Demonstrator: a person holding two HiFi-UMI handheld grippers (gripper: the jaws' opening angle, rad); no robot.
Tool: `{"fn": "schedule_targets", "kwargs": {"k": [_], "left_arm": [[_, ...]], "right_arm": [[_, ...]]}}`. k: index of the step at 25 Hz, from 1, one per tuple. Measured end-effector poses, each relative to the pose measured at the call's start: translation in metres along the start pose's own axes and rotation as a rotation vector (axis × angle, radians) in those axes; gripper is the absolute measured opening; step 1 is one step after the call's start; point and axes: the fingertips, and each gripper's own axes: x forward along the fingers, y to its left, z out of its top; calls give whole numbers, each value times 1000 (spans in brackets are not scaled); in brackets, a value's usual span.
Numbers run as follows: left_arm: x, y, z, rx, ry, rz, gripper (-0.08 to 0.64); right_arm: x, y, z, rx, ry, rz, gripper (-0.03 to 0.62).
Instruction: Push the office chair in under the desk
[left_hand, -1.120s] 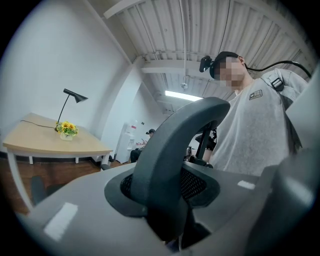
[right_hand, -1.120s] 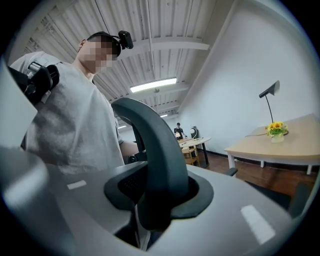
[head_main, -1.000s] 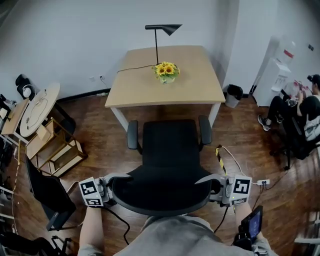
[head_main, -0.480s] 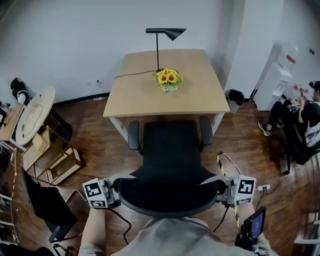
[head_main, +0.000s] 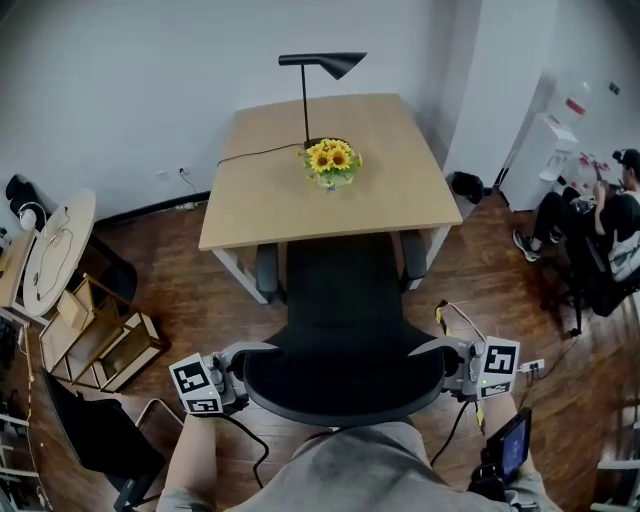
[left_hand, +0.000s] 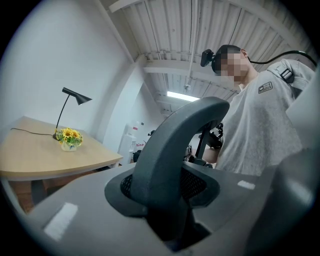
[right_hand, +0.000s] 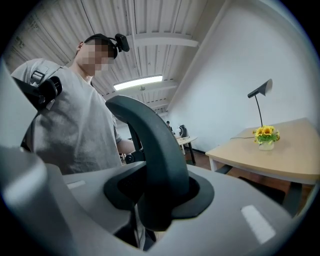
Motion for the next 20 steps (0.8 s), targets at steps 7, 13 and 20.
{"fn": "schedule_targets", "kwargs": {"k": [7, 13, 20], "left_arm": [[0, 36, 12, -2, 5, -15, 156], [2, 61, 19, -13, 5, -6, 156], [14, 88, 28, -14, 10, 13, 155]], "right_arm": [[9, -32, 13, 7, -6, 6, 138], [13, -57, 23, -2, -4, 59, 132], [10, -85, 36, -7, -9, 129, 121]]}}
